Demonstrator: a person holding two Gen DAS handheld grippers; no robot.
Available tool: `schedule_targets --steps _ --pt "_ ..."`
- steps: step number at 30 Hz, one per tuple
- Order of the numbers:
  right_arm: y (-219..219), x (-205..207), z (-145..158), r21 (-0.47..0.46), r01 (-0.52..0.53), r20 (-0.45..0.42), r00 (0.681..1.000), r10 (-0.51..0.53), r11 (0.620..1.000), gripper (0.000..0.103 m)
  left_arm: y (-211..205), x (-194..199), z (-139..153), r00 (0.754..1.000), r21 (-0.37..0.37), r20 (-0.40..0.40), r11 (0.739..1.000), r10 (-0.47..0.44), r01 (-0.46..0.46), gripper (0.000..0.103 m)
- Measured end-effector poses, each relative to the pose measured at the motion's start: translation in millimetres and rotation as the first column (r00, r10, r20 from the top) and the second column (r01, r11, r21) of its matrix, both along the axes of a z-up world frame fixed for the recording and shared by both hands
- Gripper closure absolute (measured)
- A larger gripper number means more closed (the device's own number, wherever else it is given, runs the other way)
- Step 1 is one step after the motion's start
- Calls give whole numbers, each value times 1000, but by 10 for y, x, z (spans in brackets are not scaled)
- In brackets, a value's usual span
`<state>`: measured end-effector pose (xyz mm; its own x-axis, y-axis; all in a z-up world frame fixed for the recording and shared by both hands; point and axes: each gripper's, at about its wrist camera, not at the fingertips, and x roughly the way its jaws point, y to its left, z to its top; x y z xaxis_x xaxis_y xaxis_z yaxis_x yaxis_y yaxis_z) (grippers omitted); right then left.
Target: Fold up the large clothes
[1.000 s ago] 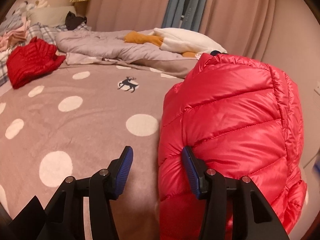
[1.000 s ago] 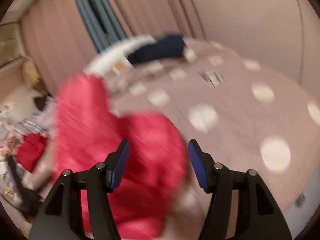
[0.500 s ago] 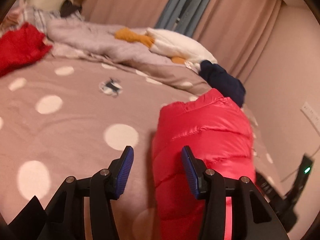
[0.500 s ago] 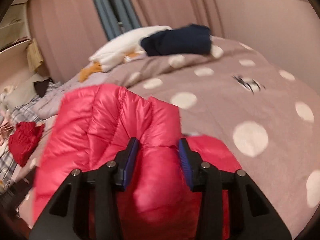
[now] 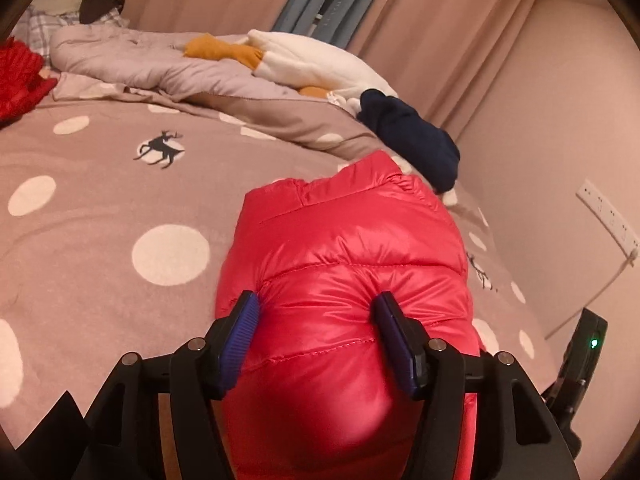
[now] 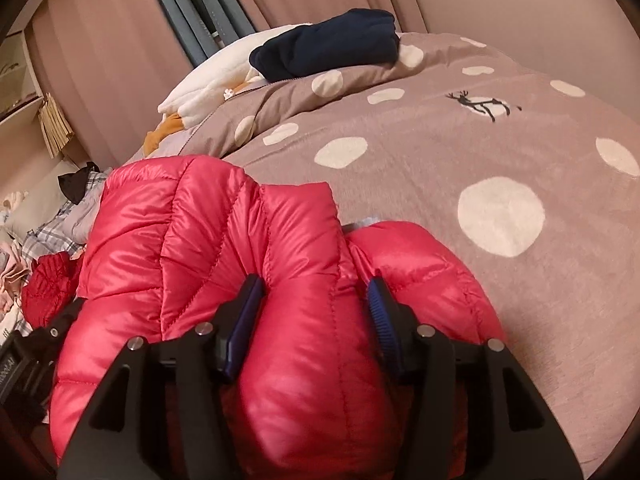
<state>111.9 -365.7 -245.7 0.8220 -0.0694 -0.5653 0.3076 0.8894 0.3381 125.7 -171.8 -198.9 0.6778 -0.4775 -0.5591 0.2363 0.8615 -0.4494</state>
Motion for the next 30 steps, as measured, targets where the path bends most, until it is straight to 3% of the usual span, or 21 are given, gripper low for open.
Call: schedule_targets --steps 8,23,30 --pt "-4 6 -44 4 0 1 1000 0 1000 50 -163 -82 -21 997 107 73 993 32 -40 40" --pt "-17 -34 -70 9 2 13 1000 -2 1000 50 -221 -96 -118 988 150 146 986 45 -68 39" --pt "-71 -3 -131 41 -10 21 1000 9 999 49 -201 -84 -167 986 133 158 988 61 -83 37"
